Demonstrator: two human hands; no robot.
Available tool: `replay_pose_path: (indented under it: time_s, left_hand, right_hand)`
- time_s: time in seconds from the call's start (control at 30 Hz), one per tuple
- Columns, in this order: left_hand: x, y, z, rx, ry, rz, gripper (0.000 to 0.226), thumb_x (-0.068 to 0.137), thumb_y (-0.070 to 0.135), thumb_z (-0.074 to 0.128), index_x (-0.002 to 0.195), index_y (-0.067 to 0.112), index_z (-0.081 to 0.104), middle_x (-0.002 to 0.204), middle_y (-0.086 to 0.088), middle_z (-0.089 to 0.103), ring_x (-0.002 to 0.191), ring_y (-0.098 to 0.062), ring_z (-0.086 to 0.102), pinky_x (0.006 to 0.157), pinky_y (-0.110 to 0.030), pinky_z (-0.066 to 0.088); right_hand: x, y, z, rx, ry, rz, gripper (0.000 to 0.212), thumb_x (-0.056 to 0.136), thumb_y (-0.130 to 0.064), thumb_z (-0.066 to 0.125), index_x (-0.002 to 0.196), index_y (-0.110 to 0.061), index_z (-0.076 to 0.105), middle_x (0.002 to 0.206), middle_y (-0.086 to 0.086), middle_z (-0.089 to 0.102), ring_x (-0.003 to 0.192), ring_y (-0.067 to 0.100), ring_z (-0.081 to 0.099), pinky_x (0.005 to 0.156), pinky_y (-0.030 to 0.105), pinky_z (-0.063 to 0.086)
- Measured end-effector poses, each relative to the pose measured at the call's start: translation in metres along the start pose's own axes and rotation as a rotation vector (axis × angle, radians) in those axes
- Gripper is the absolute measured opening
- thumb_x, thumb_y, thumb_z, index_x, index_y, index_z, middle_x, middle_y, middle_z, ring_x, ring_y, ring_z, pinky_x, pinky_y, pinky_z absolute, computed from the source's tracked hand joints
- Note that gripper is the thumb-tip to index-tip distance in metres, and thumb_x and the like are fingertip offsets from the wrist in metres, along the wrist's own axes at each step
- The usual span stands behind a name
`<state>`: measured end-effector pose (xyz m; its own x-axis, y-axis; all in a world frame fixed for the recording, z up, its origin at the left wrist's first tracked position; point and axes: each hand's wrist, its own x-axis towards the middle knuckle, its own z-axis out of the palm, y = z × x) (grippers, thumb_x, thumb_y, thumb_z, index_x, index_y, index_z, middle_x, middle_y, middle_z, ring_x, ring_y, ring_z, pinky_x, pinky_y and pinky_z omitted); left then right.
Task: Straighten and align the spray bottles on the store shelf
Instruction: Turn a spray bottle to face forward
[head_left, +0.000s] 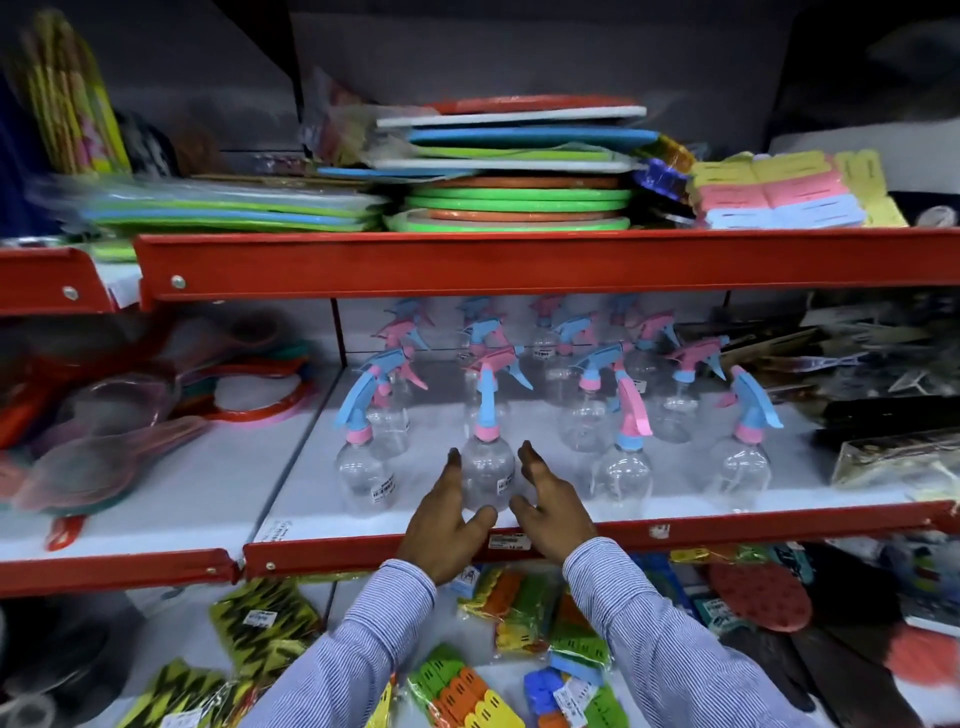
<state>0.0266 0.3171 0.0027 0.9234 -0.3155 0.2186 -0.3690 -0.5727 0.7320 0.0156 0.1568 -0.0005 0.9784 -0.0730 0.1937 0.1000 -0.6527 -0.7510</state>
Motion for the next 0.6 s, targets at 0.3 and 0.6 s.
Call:
replay_pose_path:
  time_s: [0.3, 0.6]
  left_hand:
    - [-0.009, 0.006, 0.004, -0.029, 0.007, 0.048, 0.085, 0.077, 0.04, 0.049, 0.151, 0.013, 0.016, 0.154, -0.002, 0.035, 0.129, -0.003, 0.036, 0.093, 0.0, 0.025]
    - [-0.024, 0.007, 0.009, 0.022, 0.022, 0.103, 0.083, 0.079, 0.043, 0.05, 0.15, 0.017, 0.015, 0.152, 0.007, 0.029, 0.138, -0.008, 0.031, 0.113, -0.024, 0.026]
  right_hand:
    - [-0.009, 0.001, -0.006, 0.006, -0.019, -0.039, 0.066, 0.087, -0.015, 0.052, 0.147, -0.016, 0.024, 0.142, 0.007, 0.05, 0.116, 0.023, 0.059, 0.102, 0.036, 0.046]
    - [-0.025, 0.006, -0.01, -0.025, -0.011, -0.071, 0.067, 0.087, -0.016, 0.051, 0.147, -0.014, 0.023, 0.147, 0.008, 0.045, 0.131, 0.022, 0.047, 0.107, 0.036, 0.042]
